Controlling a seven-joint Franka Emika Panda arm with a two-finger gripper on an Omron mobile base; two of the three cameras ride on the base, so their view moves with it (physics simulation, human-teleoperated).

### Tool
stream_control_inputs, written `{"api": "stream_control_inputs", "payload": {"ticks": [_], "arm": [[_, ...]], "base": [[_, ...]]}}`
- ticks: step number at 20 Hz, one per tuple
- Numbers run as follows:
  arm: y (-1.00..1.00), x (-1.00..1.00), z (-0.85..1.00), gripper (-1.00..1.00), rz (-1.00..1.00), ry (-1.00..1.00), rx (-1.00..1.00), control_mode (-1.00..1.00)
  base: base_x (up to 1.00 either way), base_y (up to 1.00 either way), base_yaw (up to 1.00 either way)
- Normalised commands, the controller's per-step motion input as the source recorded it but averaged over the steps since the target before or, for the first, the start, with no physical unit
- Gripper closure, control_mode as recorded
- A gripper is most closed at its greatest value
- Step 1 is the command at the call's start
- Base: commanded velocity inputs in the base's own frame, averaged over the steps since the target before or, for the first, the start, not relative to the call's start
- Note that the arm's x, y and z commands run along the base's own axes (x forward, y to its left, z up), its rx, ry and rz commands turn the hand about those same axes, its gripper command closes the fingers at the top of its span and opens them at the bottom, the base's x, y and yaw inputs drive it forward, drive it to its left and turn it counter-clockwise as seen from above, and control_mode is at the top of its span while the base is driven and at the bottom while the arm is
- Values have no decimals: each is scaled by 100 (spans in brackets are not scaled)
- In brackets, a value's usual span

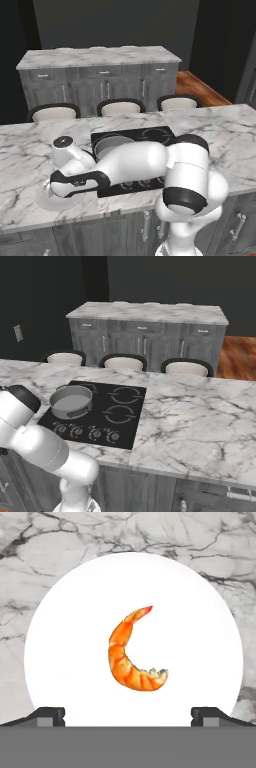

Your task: Retrieve the frozen meat and place it in the pot on a burner. Then turn the burner on.

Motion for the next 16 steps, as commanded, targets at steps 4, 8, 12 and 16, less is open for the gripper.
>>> {"api": "stream_control_inputs", "payload": {"ticks": [4, 8, 12, 16], "arm": [[16, 18, -36, -100, 0, 0, 0, -100], [23, 20, -28, -100, 0, 0, 0, -100], [18, 13, -18, -100, 0, 0, 0, -100], [11, 15, -3, -100, 0, 0, 0, -100]], "base": [[0, 0, 0], [0, 0, 0], [0, 0, 0], [0, 0, 0]]}}
